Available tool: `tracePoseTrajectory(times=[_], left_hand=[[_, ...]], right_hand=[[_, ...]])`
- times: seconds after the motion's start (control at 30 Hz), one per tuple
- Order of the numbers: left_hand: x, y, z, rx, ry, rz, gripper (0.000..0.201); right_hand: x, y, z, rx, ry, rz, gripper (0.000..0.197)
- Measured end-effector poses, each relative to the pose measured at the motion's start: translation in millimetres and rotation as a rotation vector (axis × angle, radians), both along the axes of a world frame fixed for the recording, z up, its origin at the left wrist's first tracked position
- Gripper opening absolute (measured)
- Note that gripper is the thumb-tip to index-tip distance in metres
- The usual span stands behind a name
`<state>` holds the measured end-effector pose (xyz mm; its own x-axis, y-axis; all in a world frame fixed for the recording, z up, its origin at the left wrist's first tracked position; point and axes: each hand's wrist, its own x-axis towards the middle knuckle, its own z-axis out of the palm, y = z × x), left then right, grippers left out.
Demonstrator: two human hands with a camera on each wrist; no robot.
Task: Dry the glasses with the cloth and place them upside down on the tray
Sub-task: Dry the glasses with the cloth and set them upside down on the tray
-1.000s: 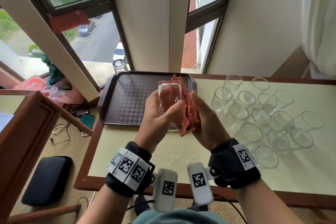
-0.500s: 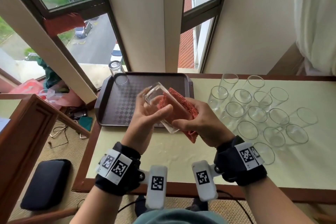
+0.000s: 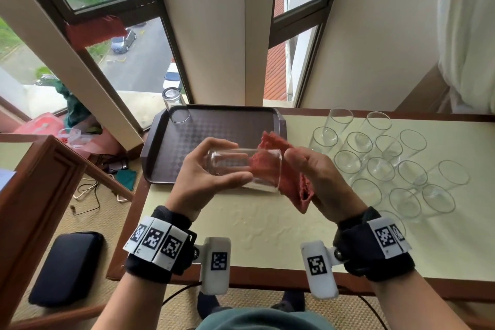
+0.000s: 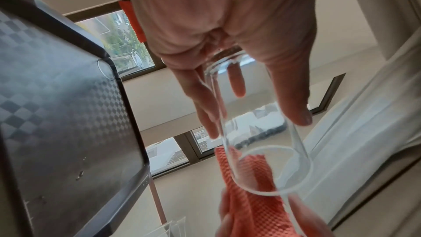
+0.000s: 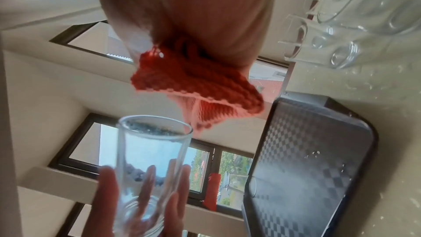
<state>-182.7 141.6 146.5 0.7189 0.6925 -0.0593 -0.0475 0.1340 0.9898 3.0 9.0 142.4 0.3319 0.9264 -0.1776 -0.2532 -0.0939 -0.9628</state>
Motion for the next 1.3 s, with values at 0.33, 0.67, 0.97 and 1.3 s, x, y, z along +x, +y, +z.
tracePoseTrajectory(times=[0.33, 0.67, 0.97, 1.3], left_hand=[[13.2, -13.3, -0.6, -0.105, -0.129, 0.265, 0.08], [8.2, -15.1, 8.8, -0.069, -0.141, 0.18, 0.088], [2.6, -15.0, 7.1, -0.099, -0.123, 0.107, 0.08], [6.4, -21.3, 5.2, -0.253, -0.16, 0.142, 0.084]], right_hand=[[-35.3, 11.7, 7.6, 0.286, -0.144, -0.337, 0.03], [-28.8, 0.9, 10.4, 0.146, -0.578, 0.064, 0.036], [-6.9, -12.8, 38.2, 0.095, -0.435, 0.088, 0.023], [-37.0, -3.7, 24.9, 0.306, -0.402, -0.428, 0.02]])
